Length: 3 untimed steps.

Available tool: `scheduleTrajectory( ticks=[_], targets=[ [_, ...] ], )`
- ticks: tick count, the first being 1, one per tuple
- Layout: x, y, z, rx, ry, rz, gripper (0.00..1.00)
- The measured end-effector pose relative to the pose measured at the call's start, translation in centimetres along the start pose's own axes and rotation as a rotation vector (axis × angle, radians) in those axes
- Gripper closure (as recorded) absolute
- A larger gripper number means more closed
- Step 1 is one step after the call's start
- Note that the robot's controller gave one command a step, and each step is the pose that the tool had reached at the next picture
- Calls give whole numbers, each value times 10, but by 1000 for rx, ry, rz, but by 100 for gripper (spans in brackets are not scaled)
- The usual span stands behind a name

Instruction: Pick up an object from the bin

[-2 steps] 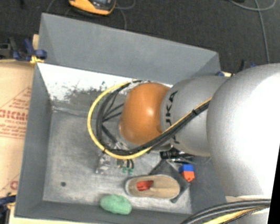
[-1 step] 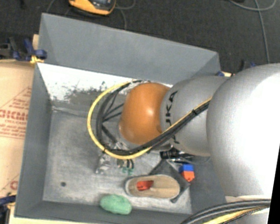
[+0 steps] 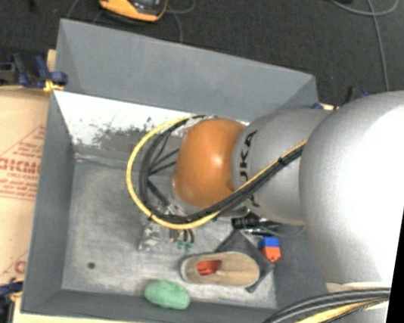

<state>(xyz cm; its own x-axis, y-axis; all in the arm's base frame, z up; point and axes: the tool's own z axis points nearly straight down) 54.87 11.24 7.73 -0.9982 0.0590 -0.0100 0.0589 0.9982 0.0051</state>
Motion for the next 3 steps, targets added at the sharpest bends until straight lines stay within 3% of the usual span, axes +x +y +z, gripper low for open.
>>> scheduleTrajectory(
  ticks=[3],
  targets=[
    [0, -1, -24, 3, 7, 2, 100]
  ],
)
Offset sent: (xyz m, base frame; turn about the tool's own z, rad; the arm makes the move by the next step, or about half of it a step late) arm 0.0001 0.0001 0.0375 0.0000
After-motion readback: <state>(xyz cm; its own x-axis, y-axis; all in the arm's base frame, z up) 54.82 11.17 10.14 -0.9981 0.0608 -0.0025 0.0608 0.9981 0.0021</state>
